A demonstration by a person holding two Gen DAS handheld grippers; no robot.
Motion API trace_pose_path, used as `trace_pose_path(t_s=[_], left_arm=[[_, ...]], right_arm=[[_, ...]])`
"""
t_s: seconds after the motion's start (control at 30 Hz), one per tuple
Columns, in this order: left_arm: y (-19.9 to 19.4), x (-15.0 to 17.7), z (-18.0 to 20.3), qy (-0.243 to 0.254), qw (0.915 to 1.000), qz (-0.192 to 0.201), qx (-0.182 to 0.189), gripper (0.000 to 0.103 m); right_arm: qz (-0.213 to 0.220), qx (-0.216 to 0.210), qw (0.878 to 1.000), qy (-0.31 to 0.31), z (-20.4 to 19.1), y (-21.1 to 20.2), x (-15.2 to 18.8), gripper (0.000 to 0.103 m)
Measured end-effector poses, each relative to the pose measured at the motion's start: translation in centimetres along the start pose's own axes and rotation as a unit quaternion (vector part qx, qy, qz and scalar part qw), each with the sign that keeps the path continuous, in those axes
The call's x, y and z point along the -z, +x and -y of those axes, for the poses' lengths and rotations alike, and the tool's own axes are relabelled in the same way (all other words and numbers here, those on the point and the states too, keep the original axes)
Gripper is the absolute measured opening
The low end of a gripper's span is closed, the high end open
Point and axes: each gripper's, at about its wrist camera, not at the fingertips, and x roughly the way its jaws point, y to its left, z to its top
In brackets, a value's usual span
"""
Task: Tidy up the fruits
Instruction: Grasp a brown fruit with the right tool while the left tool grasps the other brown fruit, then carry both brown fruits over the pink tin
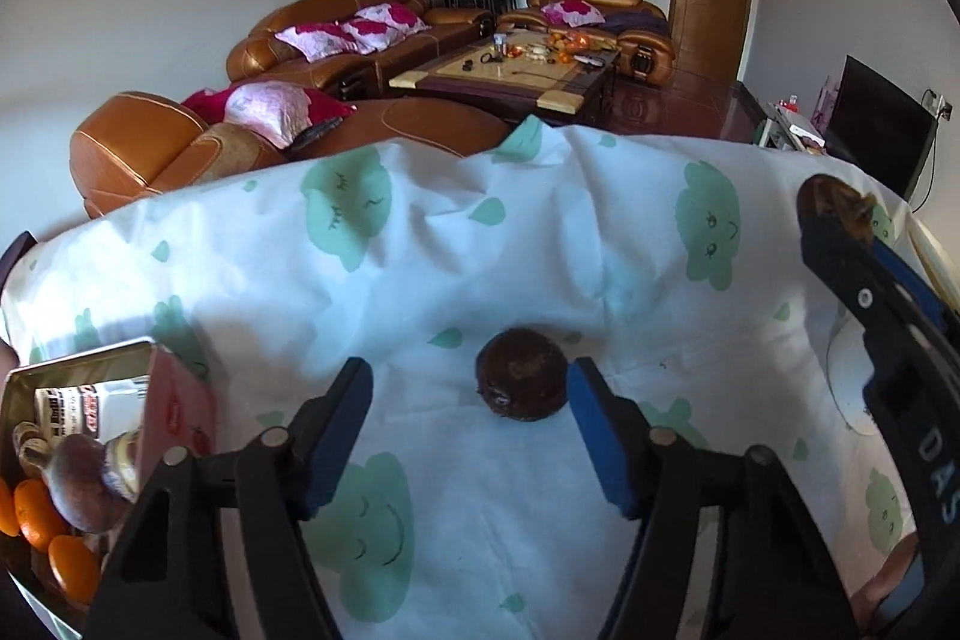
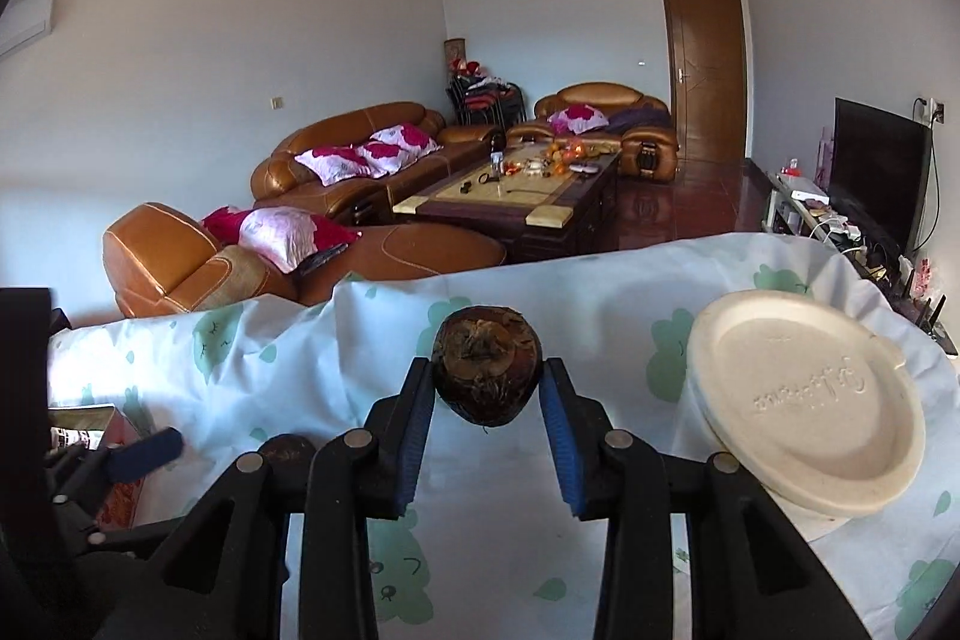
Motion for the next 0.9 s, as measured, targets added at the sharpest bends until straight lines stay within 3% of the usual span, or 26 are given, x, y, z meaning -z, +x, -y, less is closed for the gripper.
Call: trace_pose_path(t_s=[0.17,0.23,0.37,0.5,0.9], left_arm=[[2.6,-0.3,1.7,-0.001,0.9993,-0.035,0.015,0.052],[2.6,-0.1,2.2,0.008,0.9997,-0.024,0.003,0.052],[2.4,-0.2,2.7,0.012,0.9997,-0.019,0.005,0.040],[2.0,0.0,2.3,0.004,0.9999,-0.015,0.008,0.040],[-3.6,3.9,-0.9,-0.013,0.9980,0.054,-0.029,0.040]], right_arm=[[0.007,-0.011,1.000,0.015,0.0,0.2,-0.3,0.039],[0.005,-0.015,1.000,0.016,0.3,0.2,-0.5,0.039],[-0.003,-0.020,1.000,0.017,0.2,0.7,-0.4,0.039],[-0.001,-0.017,1.000,0.012,-0.1,0.6,-0.3,0.039],[0.014,-0.033,0.999,-0.018,-2.5,-0.8,0.7,0.039]])
